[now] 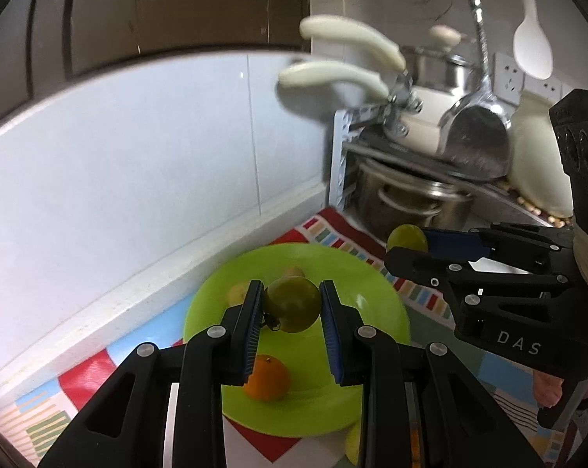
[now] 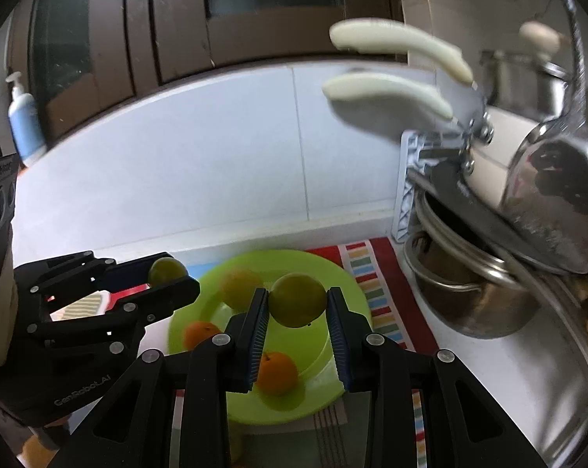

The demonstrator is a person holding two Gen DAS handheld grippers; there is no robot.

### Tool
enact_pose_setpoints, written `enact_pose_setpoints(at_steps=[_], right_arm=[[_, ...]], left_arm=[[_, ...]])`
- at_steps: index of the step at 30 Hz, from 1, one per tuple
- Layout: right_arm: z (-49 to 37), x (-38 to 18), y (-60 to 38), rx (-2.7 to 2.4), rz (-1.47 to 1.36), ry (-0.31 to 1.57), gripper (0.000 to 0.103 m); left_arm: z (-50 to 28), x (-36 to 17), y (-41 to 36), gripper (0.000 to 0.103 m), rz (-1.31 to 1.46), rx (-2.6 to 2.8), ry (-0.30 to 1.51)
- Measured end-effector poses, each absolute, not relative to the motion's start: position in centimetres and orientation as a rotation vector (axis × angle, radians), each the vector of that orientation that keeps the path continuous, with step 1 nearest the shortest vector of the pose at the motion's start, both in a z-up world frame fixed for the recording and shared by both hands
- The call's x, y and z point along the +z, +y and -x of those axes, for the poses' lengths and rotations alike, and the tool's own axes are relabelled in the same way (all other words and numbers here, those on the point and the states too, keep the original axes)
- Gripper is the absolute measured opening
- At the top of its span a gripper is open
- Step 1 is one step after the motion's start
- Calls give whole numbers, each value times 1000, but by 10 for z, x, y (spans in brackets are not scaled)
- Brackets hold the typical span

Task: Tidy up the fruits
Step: 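Lower both fruits onto the green plate and open both tools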

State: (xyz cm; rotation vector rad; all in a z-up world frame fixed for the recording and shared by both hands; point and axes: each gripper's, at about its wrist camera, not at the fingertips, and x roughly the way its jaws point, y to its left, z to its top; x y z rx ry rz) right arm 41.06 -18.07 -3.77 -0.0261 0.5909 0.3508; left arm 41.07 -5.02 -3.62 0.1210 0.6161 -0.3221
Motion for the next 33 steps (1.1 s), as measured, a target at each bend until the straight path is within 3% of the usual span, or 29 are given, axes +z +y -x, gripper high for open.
enact_pose_setpoints(at_steps=[23,26,29,33], right_arm=[[-464,-92,-174,355,21,698,31],[-463,-89,-173,352,25,693,32],[-458,-84,-174,335,30,684,44],[-439,-72,-176,319,38,658,44]], left_arm=[[-450,-84,-49,30,-120,-297,741],[-449,-81,-46,40,-118,-297,740],[-443,-76,-44,42,-125,-280,730],[-428,-64,-37,55,-128,-261,702]])
